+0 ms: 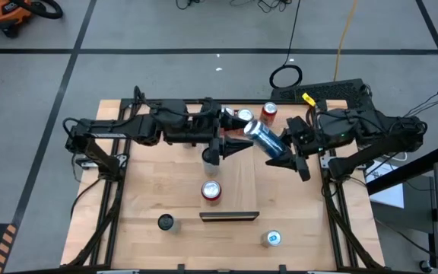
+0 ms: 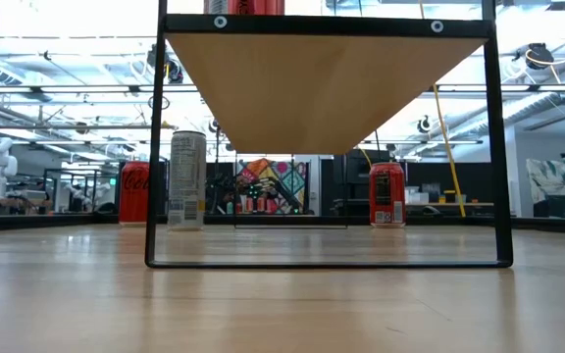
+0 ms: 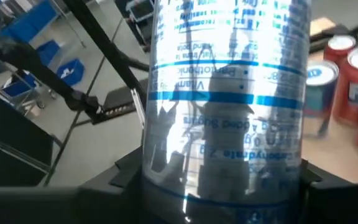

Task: Place canned beverage on shelf
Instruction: Put the top blue soda can on the shelf aligned with the other blue soda can

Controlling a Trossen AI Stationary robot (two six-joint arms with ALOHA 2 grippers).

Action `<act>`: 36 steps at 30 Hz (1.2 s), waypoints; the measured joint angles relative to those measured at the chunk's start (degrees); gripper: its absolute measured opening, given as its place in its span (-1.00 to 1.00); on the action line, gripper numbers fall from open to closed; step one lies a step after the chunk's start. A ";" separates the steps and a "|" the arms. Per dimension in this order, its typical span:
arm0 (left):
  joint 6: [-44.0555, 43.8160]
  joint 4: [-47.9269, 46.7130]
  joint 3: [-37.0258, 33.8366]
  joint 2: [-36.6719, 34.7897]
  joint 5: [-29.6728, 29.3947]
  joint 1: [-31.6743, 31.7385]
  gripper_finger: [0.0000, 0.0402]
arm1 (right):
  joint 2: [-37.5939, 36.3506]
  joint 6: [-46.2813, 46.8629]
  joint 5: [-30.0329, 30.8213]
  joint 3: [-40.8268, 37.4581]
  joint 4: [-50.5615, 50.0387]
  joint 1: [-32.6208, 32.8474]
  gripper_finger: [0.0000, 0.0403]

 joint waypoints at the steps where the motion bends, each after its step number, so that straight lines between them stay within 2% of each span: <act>1: 0.00 0.05 0.00 -0.26 -0.02 0.05 0.84 | -0.22 0.26 -0.39 0.00 -0.81 -0.01 0.03; 8: -1.52 0.25 0.00 -1.41 1.13 2.05 0.93 | -0.71 1.75 -7.79 0.04 -7.26 -0.72 0.04; 14: -7.42 -2.41 0.00 -0.54 11.13 4.89 0.93 | -0.25 1.54 -13.48 0.07 -11.09 -0.99 0.04; 24: -5.75 -4.52 0.02 3.45 17.31 4.13 0.93 | 2.47 1.40 -23.98 0.07 -17.92 -3.27 0.04; 36: -5.53 -7.14 -0.09 8.11 17.05 1.07 0.93 | 3.15 1.00 -24.13 0.07 -18.31 -4.96 0.04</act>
